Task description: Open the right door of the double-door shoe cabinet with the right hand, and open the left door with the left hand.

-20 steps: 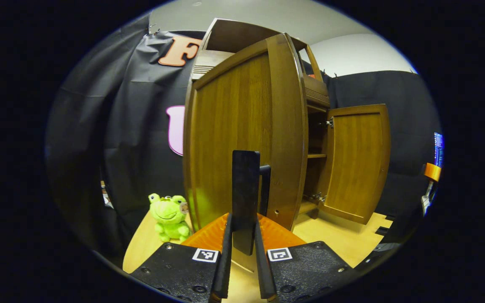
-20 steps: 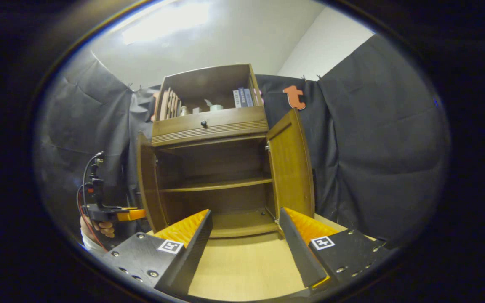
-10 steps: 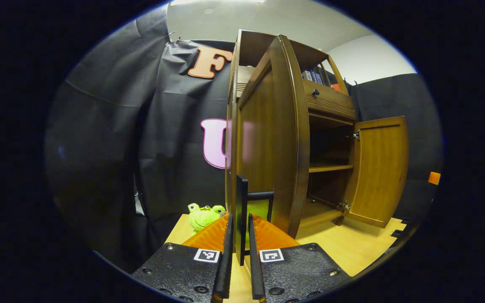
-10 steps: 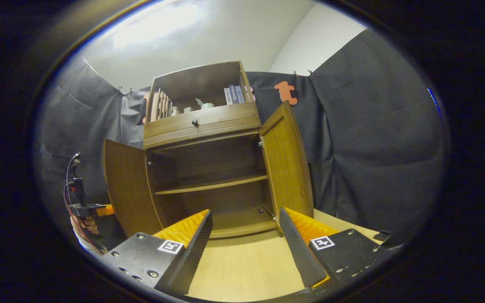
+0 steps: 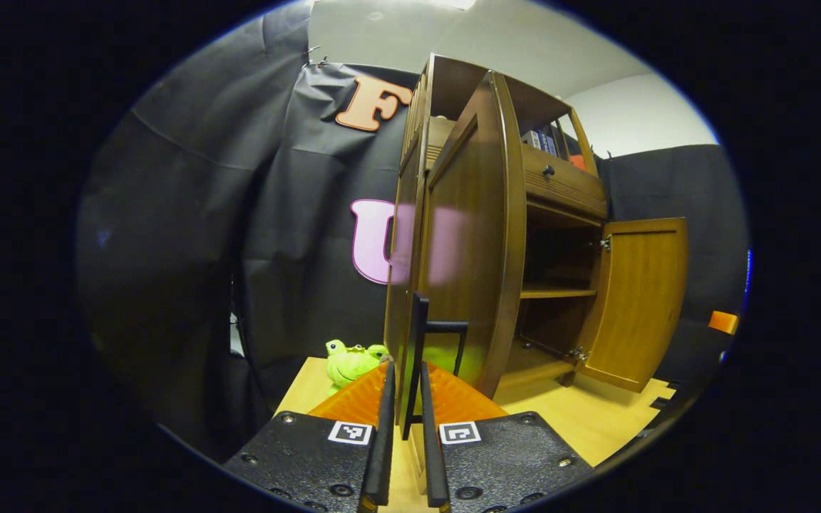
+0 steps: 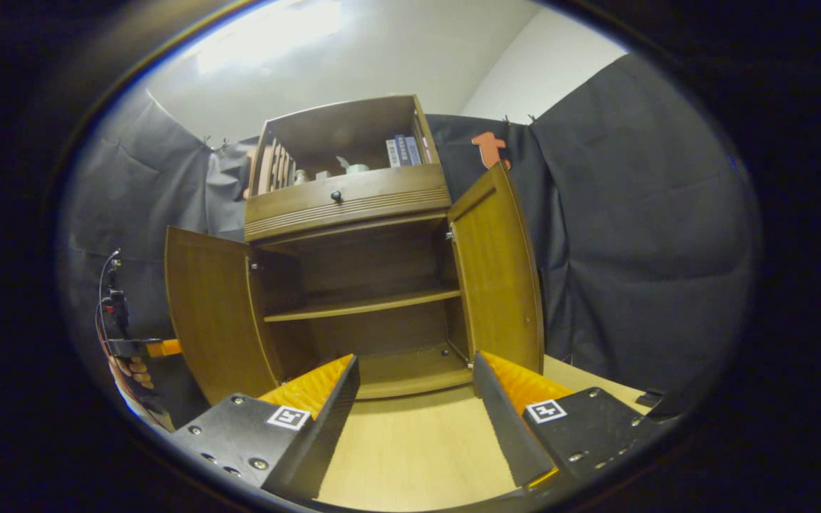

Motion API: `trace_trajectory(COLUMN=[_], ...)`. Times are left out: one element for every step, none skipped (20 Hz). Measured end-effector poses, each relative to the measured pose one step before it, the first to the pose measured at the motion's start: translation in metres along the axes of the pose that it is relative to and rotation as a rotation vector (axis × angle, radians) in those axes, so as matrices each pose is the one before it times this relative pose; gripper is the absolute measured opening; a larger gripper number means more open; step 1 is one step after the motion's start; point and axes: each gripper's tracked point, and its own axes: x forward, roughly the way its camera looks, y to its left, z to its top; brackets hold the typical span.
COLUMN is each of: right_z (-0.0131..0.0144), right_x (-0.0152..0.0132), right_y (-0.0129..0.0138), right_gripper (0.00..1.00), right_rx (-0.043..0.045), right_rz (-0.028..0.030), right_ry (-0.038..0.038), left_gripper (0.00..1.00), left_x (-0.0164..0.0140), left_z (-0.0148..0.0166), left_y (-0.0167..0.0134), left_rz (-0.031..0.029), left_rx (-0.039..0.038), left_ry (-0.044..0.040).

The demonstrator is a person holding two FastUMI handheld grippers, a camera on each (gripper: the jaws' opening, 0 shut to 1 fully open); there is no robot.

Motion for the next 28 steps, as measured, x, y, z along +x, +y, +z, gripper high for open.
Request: trace_trajectory(right_z=[-0.00204, -0.00051, -0.00057, 0.00055, -0.00030, 0.00058, -0.00049, -0.00024, -0.00087, 0.00086, 0.00066, -0.00009, -0.00118, -0.00052, -0.00067, 0.00092, 0.00016, 0.00092, 0.00047, 0.00175, 0.00104, 0.00252, 0.00094, 0.00250, 0.00109, 0.00211, 0.00265, 0.00374], right_x=[-0.00004, -0.00018, -0.00077, -0.00125, -0.00209, -0.00220, -0.00216, -0.00154, -0.00168, -0.00092, -0.00064, -0.00171, -0.00031, -0.00130, -0.00195, -0.00255, -0.00196, -0.00131, -0.00175, -0.00147, -0.00200, -0.00110, -0.00033, -0.00144, -0.00095, -0.00009, -0.00081, -0.00081], right_y=[0.00043, -0.00019, 0.00069, -0.00121, -0.00099, -0.00160, -0.00093, -0.00255, -0.00284, -0.00162, -0.00083, -0.00025, -0.00156, -0.00166, -0.00073, -0.00065, -0.00014, -0.00226, -0.00220, -0.00275, -0.00325, -0.00400, -0.00322, -0.00388, -0.00468, -0.00670, -0.00583, -0.00484], right_gripper=[0.94, 0.94, 0.94, 0.94, 0.94, 0.94, 0.94, 0.94, 0.94, 0.94, 0.94, 0.94, 0.94, 0.94, 0.94, 0.94, 0.94, 0.94, 0.94, 0.94, 0.94, 0.94, 0.94, 0.94, 0.94, 0.94, 0.94, 0.94], right_rx=[-0.00089, 0.00077, 0.00154, 0.00407, 0.00519, 0.00552, 0.00417, 0.00149, -0.00168, -0.00110, -0.00116, -0.00459, -0.00744, -0.00876, -0.00806, -0.00297, -0.00061, 0.00128, 0.00455, 0.00432, 0.00215, 0.00075, -0.00205, -0.00190, -0.00037, 0.00045, 0.00528, 0.00475], right_rz=[0.00430, 0.00312, 0.00153, -0.00117, 0.00243, 0.00401, 0.00158, -0.00214, 0.00014, -0.00174, 0.00310, 0.00548, 0.00135, 0.00021, 0.00320, 0.00579, 0.00503, 0.00328, 0.00194, -0.00101, -0.00413, -0.00732, -0.00222, -0.00286, -0.00731, -0.00838, -0.01046, -0.00737], right_ry=[0.00297, 0.00047, -0.00013, -0.00105, -0.00279, -0.00347, -0.00208, -0.00082, 0.00009, -0.00272, -0.00072, 0.00249, 0.00193, 0.00221, 0.00173, -0.00201, -0.00096, -0.00231, -0.00337, -0.00257, -0.00410, -0.00524, -0.00478, -0.00420, -0.00135, 0.00023, -0.00489, -0.00446], left_gripper=[0.15, 0.15, 0.17, 0.23, 0.30, 0.24, 0.28, 0.30, 0.42, 0.43, 0.45, 0.45, 0.38, 0.46, 0.41, 0.41, 0.49, 0.56, 0.63, 0.71, 0.76, 0.83, 0.80, 0.83, 0.85, 0.87, 0.89, 0.90], left_x=[-0.00049, -0.00272, -0.00151, -0.00444, -0.00066, -0.00456, -0.00333, -0.00421, -0.00285, -0.00270, 0.00040, 0.00017, -0.00322, -0.00185, -0.00127, -0.00173, -0.00112, -0.00369, -0.00190, -0.00516, -0.00041, -0.00062, -0.00371, -0.00036, 0.00026, 0.00185, -0.00099, 0.00076], left_z=[-0.00121, -0.00102, -0.00025, 0.00187, -0.00034, 0.00115, 0.00121, 0.00265, 0.00202, 0.00219, 0.00027, -0.00072, -0.00050, 0.00009, 0.00018, 0.00219, 0.00052, 0.00359, -0.00086, 0.00128, 0.00231, 0.00244, -0.00047, 0.00014, 0.00142, 0.00087, 0.00110, 0.00140], left_y=[-0.00116, -0.00100, 0.00233, 0.00080, 0.00074, -0.00066, -0.00091, -0.00091, 0.00000, -0.00121, 0.00073, 0.00009, 0.00019, 0.00099, -0.00028, -0.00339, -0.00731, -0.00557, -0.00137, -0.00310, -0.00474, -0.00587, -0.01134, -0.01010, -0.00789, -0.00759, -0.00682, -0.00686], left_rz=[-0.00528, 0.00724, 0.00766, 0.01277, 0.01436, 0.01011, 0.01081, 0.00898, 0.00675, 0.00667, 0.01217, 0.01129, 0.01408, 0.01599, 0.01021, -0.00745, -0.02151, -0.00177, 0.00823, 0.01240, 0.00237, -0.00420, -0.01335, -0.01907, -0.01233, -0.00801, -0.00448, -0.00036], left_rx=[-0.01137, -0.00166, 0.00151, 0.00198, -0.01155, -0.01033, -0.01042, -0.00410, -0.00062, -0.00560, -0.01266, -0.00463, -0.00455, 0.00081, -0.00158, -0.00114, -0.00246, 0.01010, 0.01905, 0.02221, 0.01400, 0.00480, -0.00586, -0.00586, -0.00208, -0.00152, 0.00179, 0.00471], left_ry=[0.00224, 0.00795, 0.00036, 0.00082, -0.00228, -0.00411, -0.00609, -0.00727, -0.00823, -0.00782, -0.00213, 0.00390, 0.00280, 0.00543, 0.00096, 0.00321, 0.00135, -0.00088, -0.00259, -0.00465, -0.01305, -0.00472, -0.00111, 0.00022, 0.00177, 0.00104, -0.00173, -0.00065])
